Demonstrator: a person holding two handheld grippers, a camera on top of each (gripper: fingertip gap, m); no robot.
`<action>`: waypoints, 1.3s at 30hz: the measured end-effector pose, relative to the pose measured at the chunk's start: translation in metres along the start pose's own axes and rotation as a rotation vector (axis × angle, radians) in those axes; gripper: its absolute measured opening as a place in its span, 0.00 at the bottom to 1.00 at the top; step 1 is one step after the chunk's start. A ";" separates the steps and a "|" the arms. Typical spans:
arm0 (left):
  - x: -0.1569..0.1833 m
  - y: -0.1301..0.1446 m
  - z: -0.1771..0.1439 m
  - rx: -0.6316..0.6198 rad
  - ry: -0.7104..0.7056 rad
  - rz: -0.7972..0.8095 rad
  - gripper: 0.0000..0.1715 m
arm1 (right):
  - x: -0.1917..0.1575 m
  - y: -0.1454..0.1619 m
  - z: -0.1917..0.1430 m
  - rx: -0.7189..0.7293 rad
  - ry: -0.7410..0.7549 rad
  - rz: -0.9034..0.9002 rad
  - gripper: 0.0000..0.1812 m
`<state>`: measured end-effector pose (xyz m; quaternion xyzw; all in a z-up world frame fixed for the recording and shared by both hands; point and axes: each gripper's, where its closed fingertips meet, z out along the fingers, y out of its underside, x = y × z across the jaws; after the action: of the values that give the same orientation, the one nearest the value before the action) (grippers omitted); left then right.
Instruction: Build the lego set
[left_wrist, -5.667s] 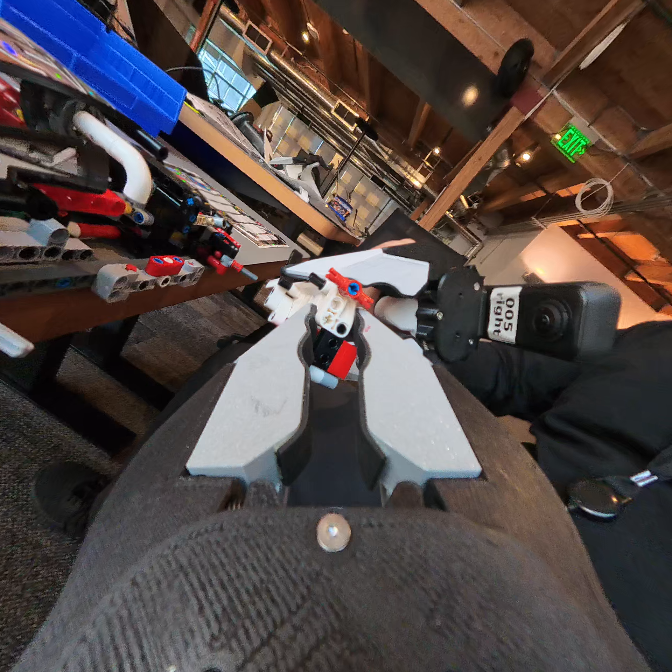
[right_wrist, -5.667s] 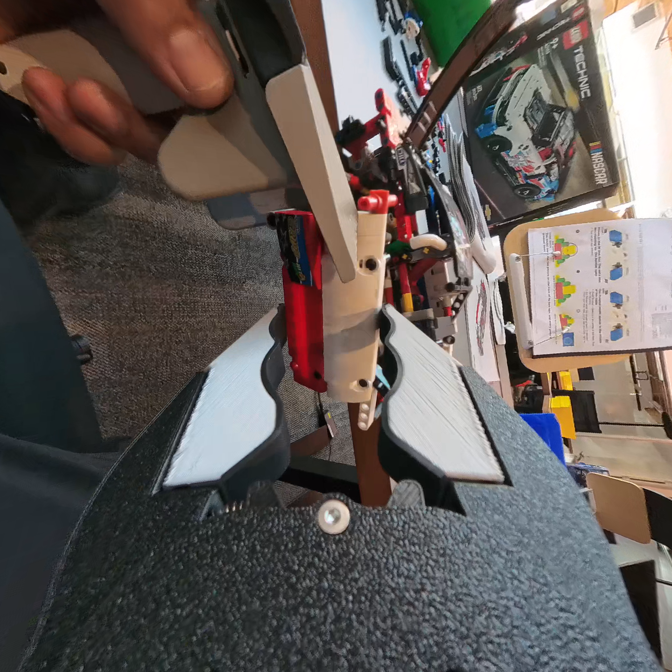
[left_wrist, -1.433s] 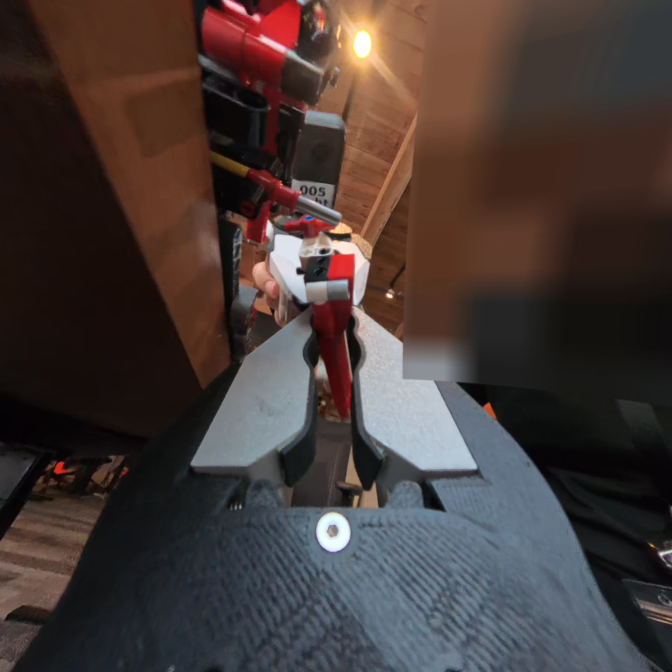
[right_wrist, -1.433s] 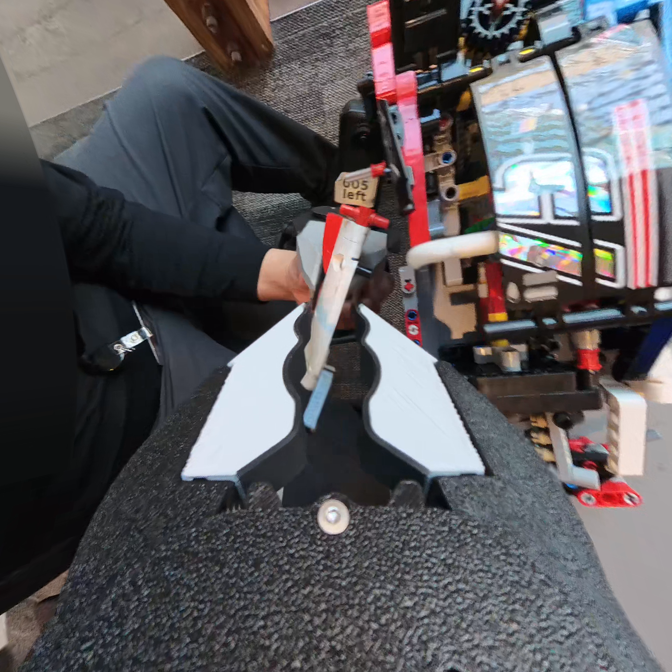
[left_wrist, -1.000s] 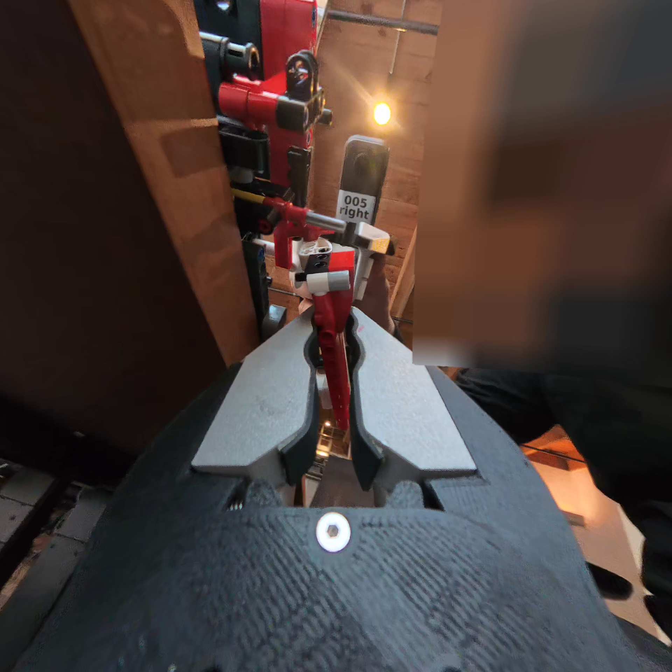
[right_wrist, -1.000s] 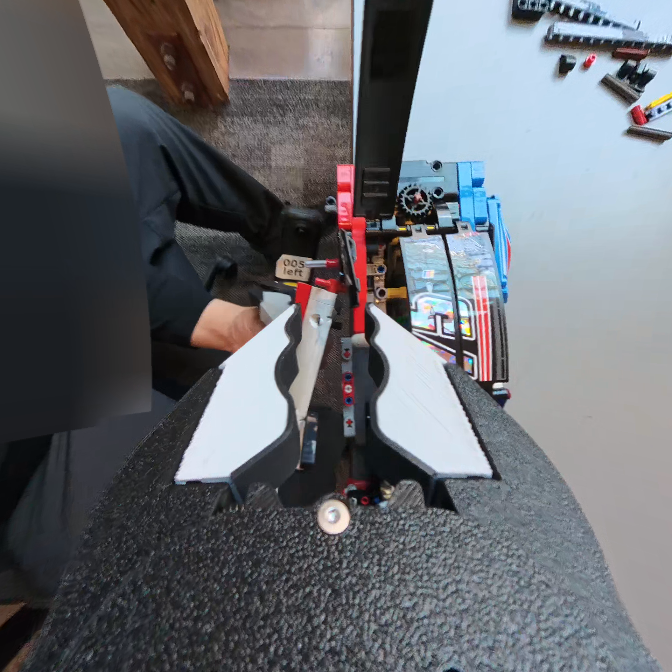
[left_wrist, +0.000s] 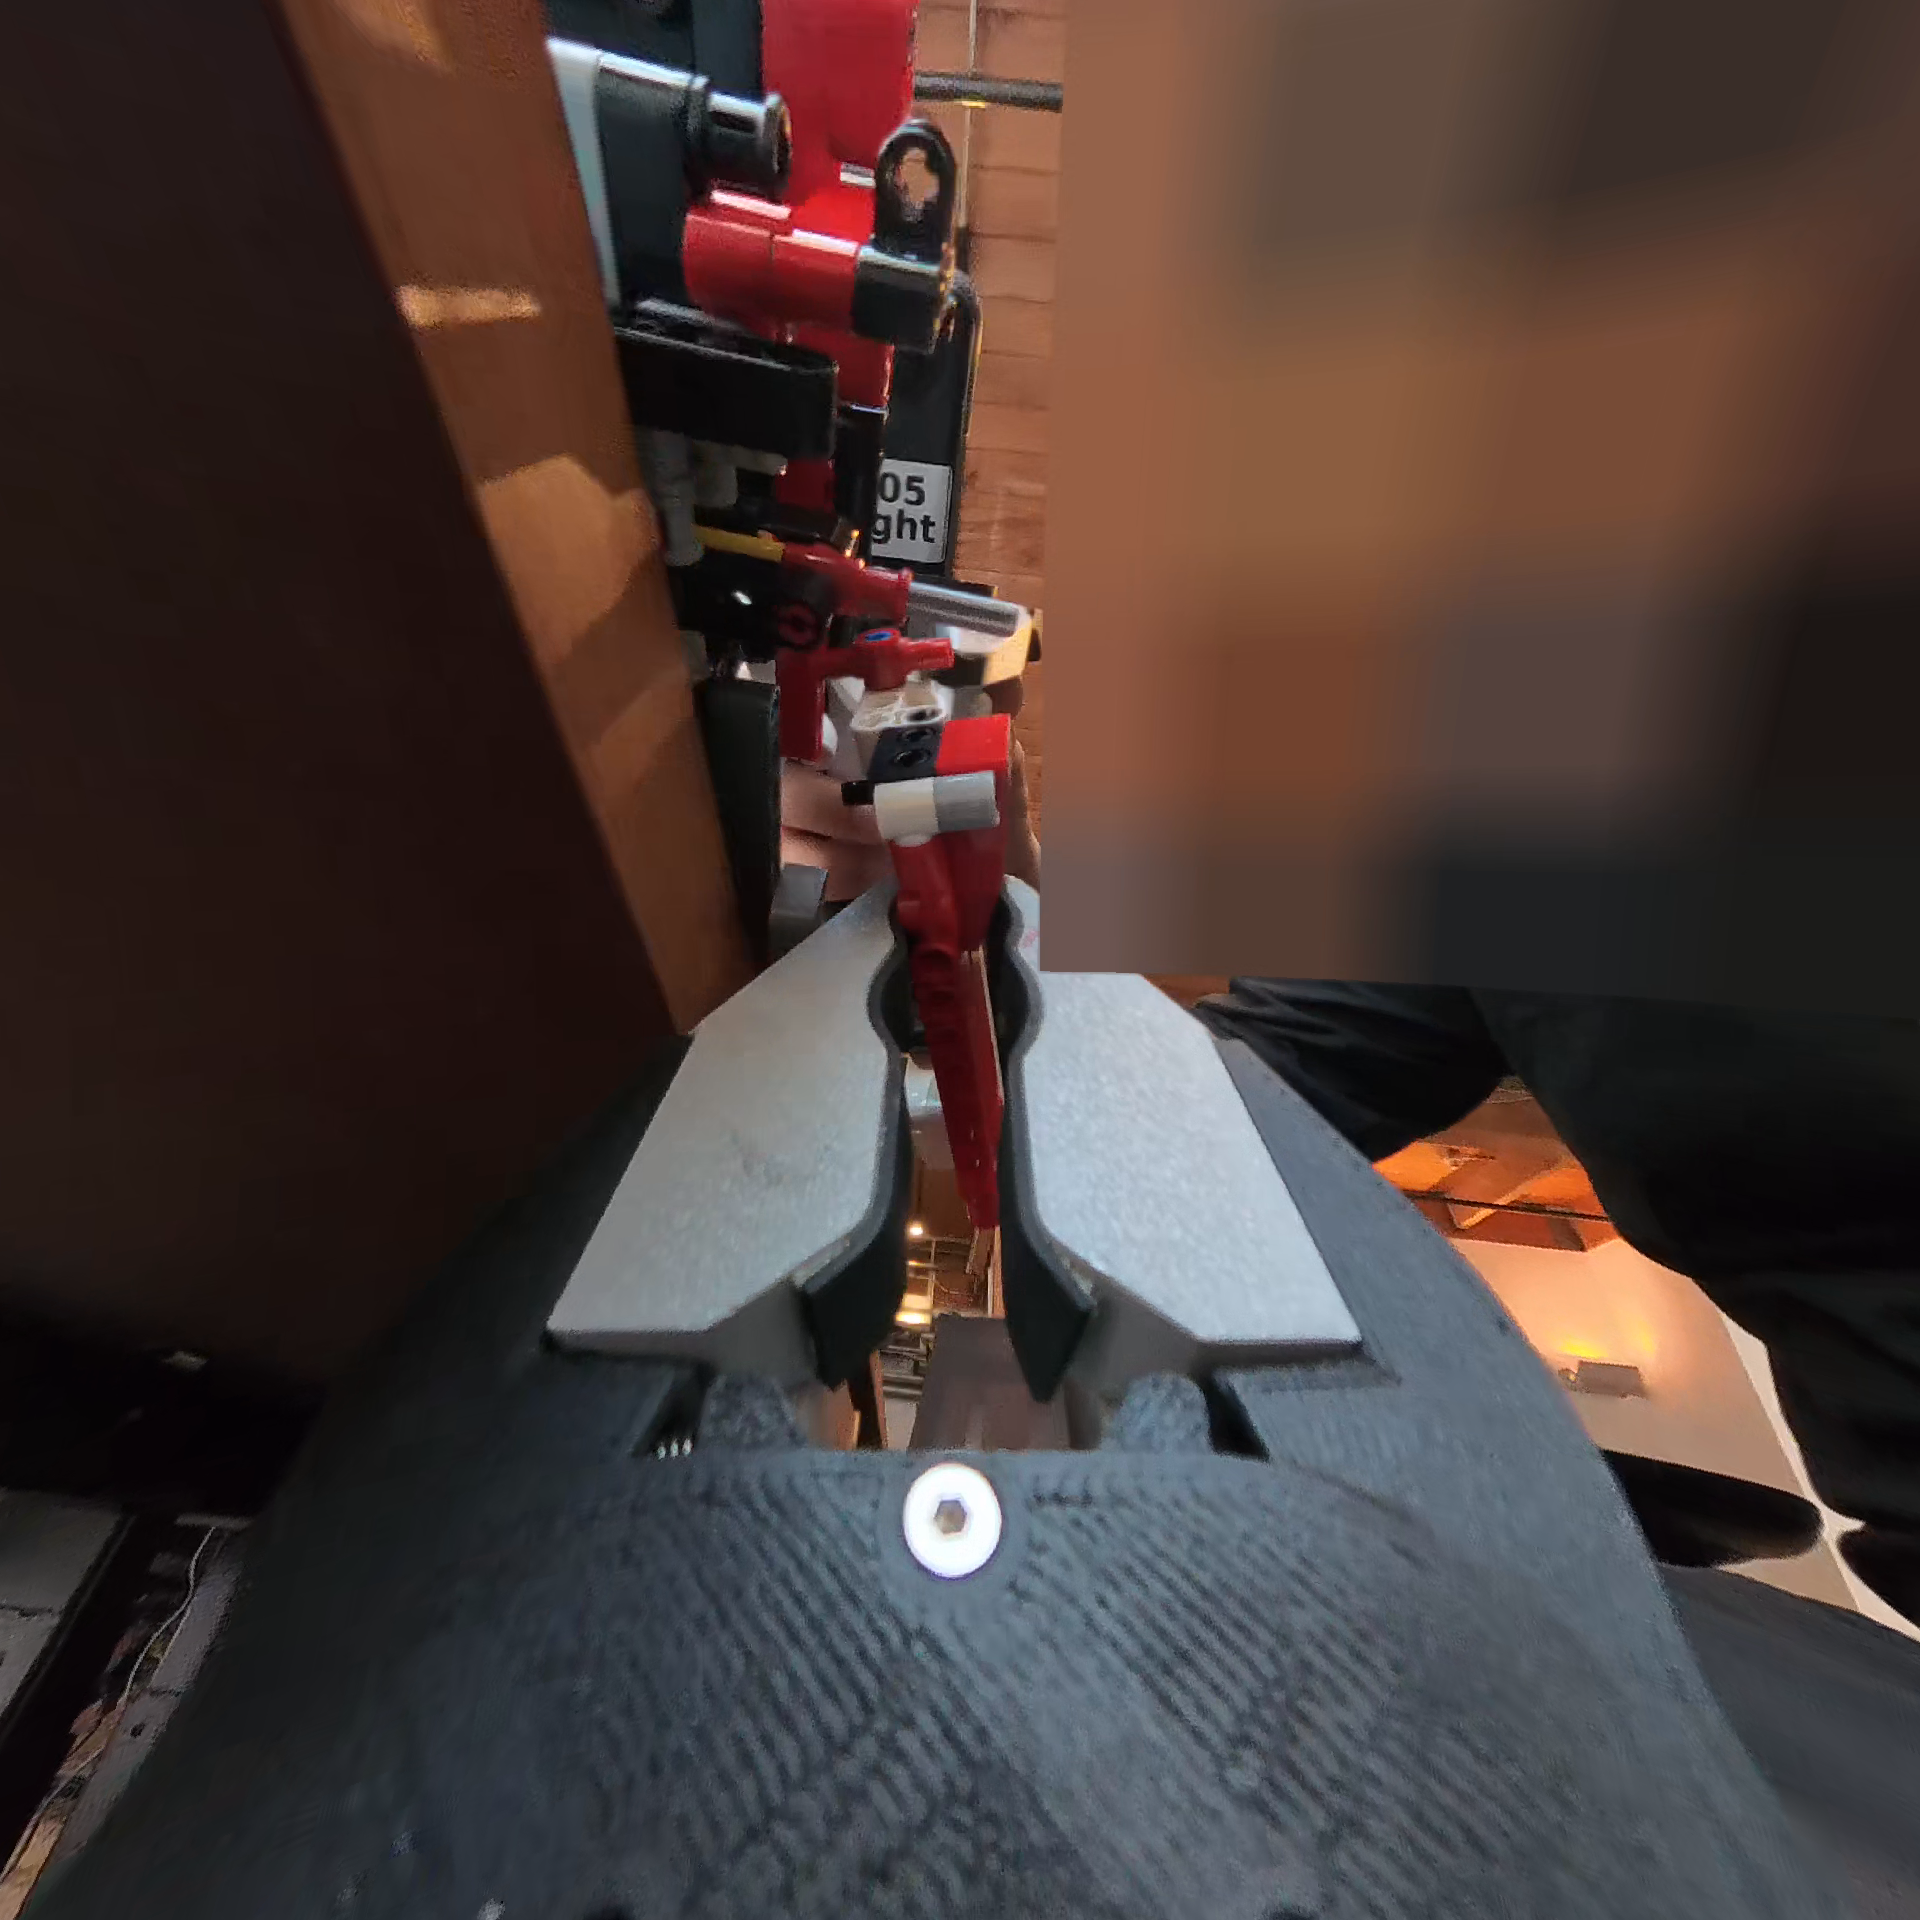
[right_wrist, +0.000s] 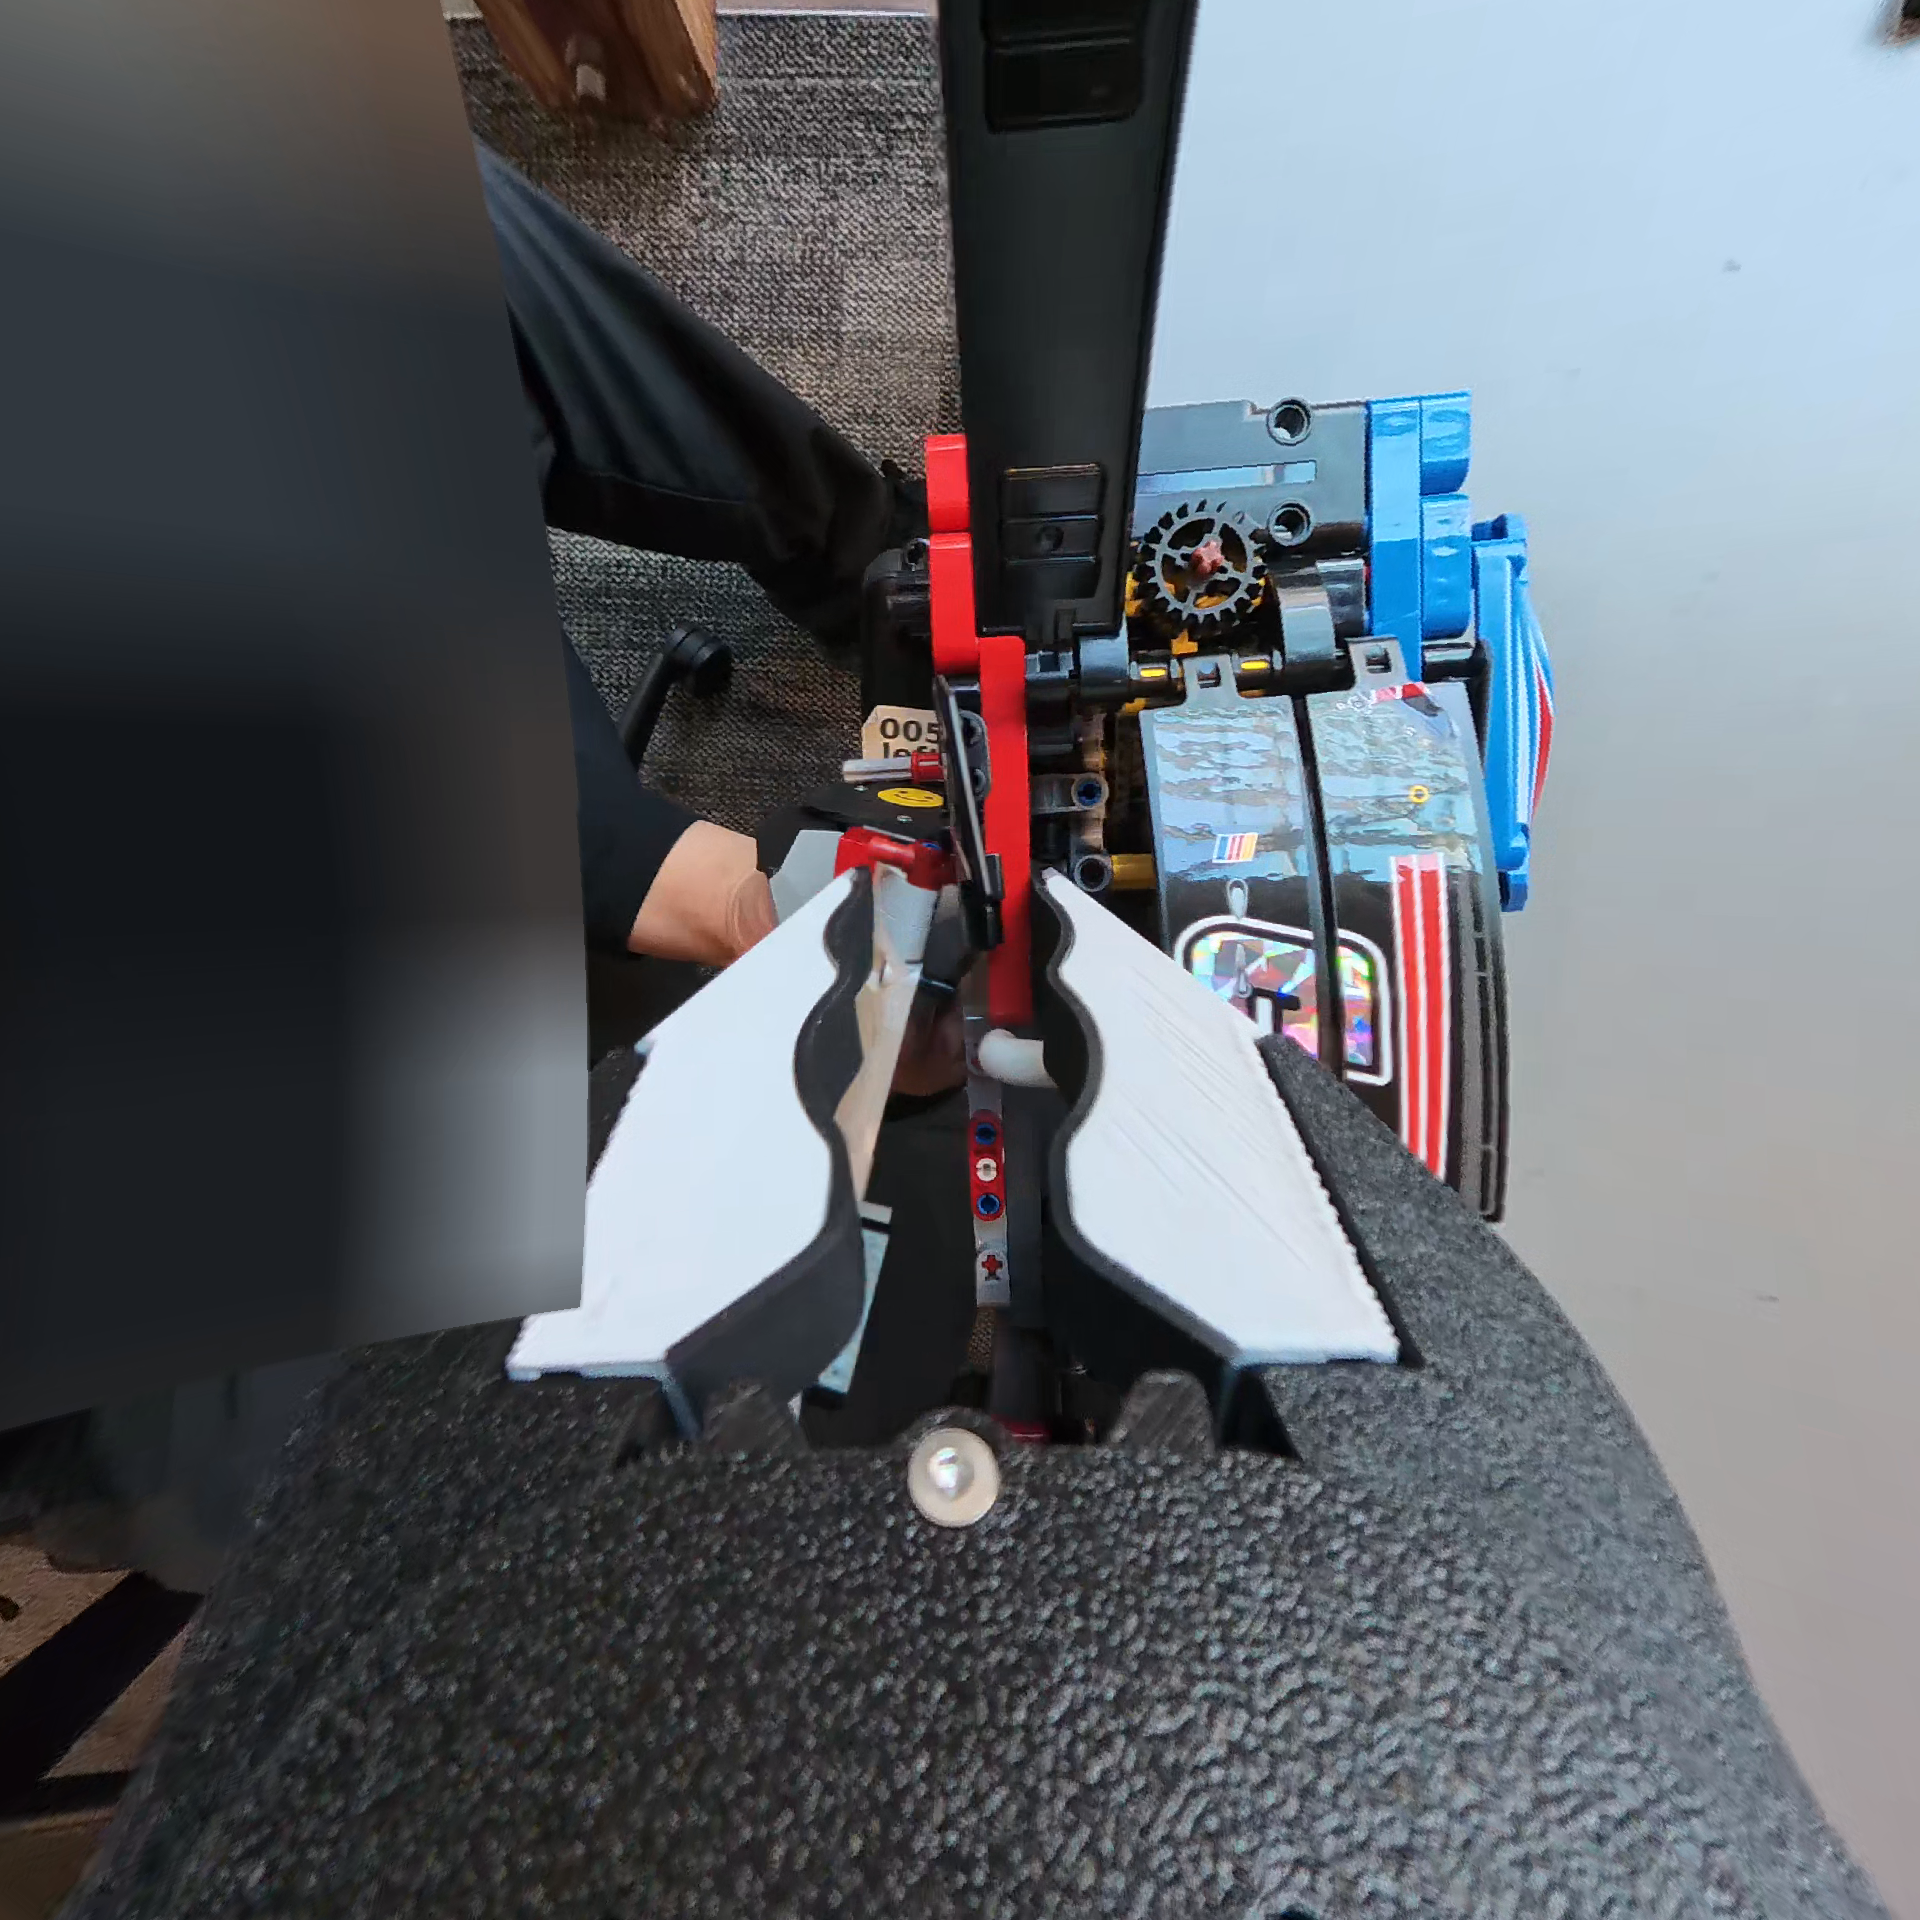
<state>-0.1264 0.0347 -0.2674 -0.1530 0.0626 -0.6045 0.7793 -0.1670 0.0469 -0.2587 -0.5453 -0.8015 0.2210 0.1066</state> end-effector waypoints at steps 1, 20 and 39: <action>0.001 0.000 0.000 0.000 0.001 0.004 0.05 | -0.003 0.000 0.001 -0.004 0.005 -0.005 0.15; 0.016 -0.007 -0.004 -0.041 0.076 0.036 0.05 | -0.008 -0.005 0.008 0.013 0.098 0.087 0.20; 0.016 0.003 0.001 -0.109 0.105 0.059 0.05 | -0.008 0.007 -0.003 -0.046 0.100 0.029 0.24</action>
<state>-0.1195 0.0203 -0.2660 -0.1615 0.1409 -0.5840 0.7829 -0.1568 0.0422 -0.2585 -0.5697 -0.7919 0.1766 0.1309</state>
